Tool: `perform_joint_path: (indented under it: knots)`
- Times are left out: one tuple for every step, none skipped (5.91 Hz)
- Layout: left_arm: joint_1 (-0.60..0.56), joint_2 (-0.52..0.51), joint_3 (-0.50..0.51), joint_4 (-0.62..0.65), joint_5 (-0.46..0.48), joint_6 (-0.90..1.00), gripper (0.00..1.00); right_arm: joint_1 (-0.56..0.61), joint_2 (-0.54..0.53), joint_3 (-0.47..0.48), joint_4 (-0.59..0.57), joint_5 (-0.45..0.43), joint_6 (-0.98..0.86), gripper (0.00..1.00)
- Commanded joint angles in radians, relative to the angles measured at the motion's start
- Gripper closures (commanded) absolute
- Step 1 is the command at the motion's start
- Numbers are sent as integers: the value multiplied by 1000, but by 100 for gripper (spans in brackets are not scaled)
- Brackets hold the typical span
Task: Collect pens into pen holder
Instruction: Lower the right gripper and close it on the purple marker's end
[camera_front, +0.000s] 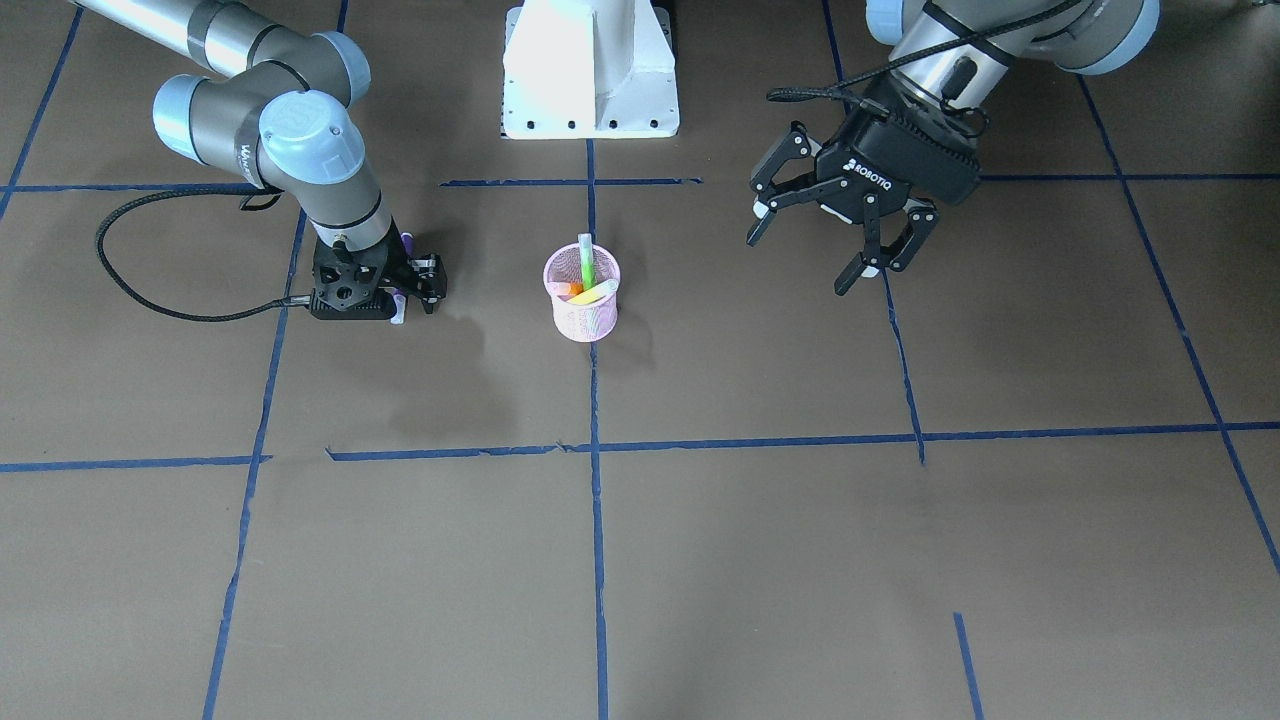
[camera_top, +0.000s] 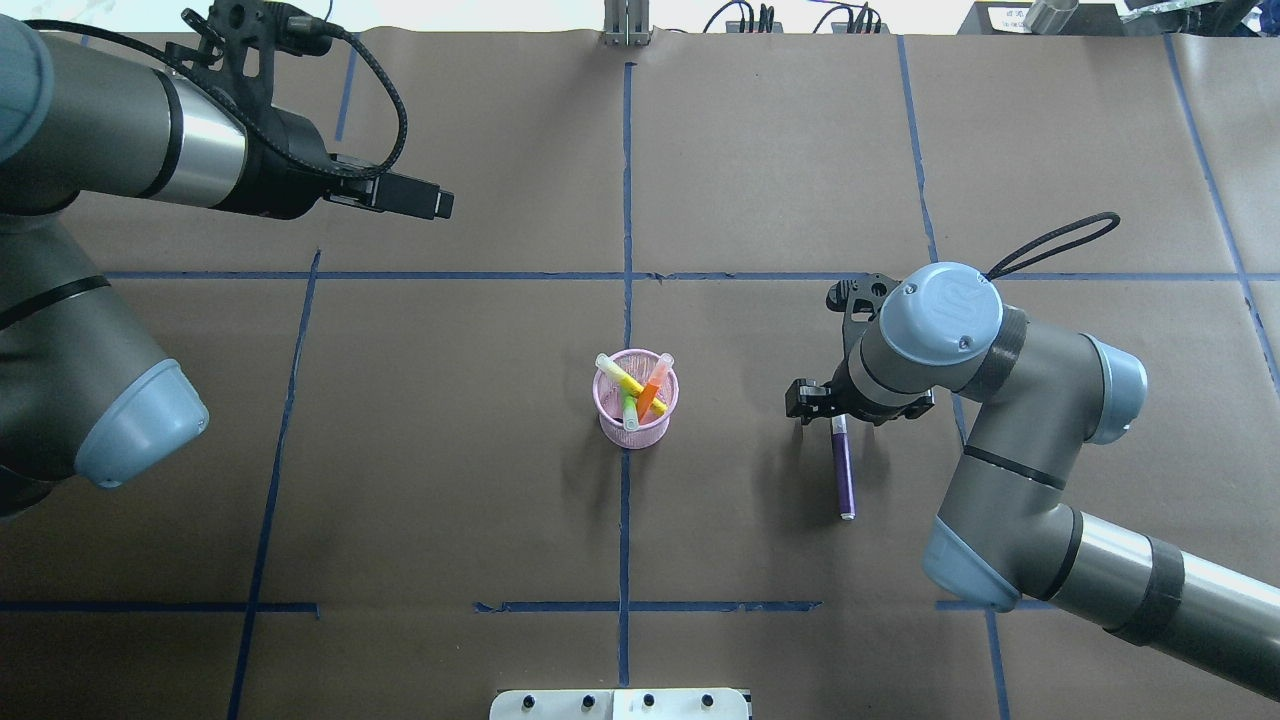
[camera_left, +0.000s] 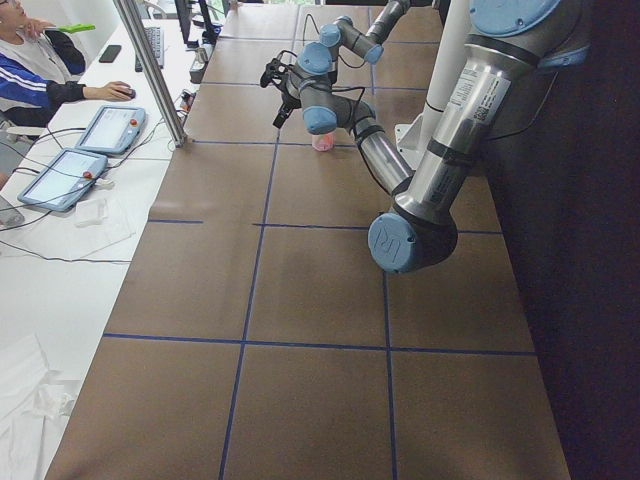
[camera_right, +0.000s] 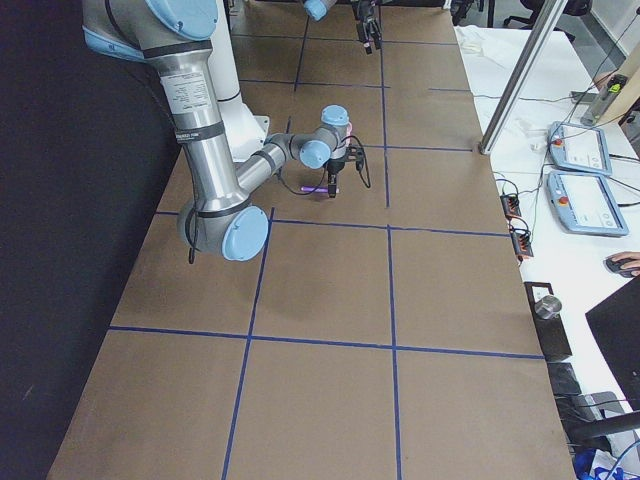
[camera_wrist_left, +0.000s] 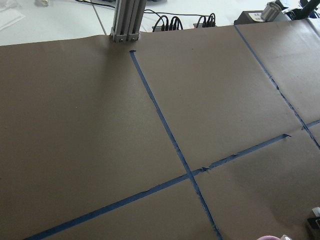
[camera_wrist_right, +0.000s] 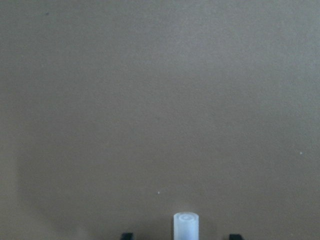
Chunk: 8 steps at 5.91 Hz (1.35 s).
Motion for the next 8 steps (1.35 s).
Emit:
perform_joint_path:
  knots:
    - [0,5,1,-1,1,0,2,-1,0,1,0,2,-1,63]
    - [0,7,4,-3,3,0,3,-1,0,2,1,4,-1,79]
    - [0,8,4,-3,3,0,4,0,0,4,2,16,-1,97]
    - [0,8,4,-3,3,-2,5,3,0,13,2,25,-1,100]
    - [-1,10,4,-1,3,0,5,3,0,19,3,25,-1,100]
    - [-3,11,4,6,4,0,6,7,0,60,3,20,0,100]
    - [-20,11,13,14,0,2,6,40,2,123,3,19,4,100]
    - [-39,11,27,38,-18,2,6,84,14,154,29,20,1,100]
